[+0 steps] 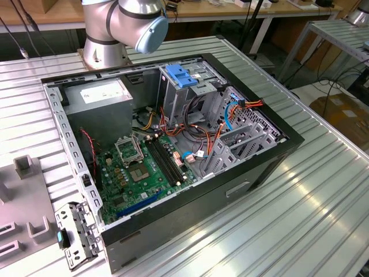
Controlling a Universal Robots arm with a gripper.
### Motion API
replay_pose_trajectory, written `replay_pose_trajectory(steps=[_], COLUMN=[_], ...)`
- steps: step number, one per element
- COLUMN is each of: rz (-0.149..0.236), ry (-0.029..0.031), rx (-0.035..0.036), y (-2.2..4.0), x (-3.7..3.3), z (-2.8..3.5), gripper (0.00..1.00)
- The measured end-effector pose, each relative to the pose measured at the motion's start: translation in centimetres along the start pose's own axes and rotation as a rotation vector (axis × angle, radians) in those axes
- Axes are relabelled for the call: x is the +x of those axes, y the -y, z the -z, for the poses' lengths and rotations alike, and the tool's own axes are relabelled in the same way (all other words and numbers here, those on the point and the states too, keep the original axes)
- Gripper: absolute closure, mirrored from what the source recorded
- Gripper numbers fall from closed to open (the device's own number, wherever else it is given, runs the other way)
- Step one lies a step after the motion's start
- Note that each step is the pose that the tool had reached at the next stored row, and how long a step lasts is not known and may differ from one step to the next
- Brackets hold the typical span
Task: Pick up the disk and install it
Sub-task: 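Pick up the disk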
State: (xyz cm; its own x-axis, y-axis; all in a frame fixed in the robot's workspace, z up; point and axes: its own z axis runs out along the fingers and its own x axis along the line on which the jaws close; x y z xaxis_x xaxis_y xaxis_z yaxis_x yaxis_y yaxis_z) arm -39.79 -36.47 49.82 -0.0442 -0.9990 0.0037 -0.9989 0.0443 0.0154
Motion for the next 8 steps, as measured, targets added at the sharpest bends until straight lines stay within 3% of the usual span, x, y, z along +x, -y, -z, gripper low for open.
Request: replay_pose_trajectory(steps=[8], rz=[-0.001], ry=[0.0], rx=[0.0], y=[1.67], x=[-0.07], z=[0.03], gripper=[0.63])
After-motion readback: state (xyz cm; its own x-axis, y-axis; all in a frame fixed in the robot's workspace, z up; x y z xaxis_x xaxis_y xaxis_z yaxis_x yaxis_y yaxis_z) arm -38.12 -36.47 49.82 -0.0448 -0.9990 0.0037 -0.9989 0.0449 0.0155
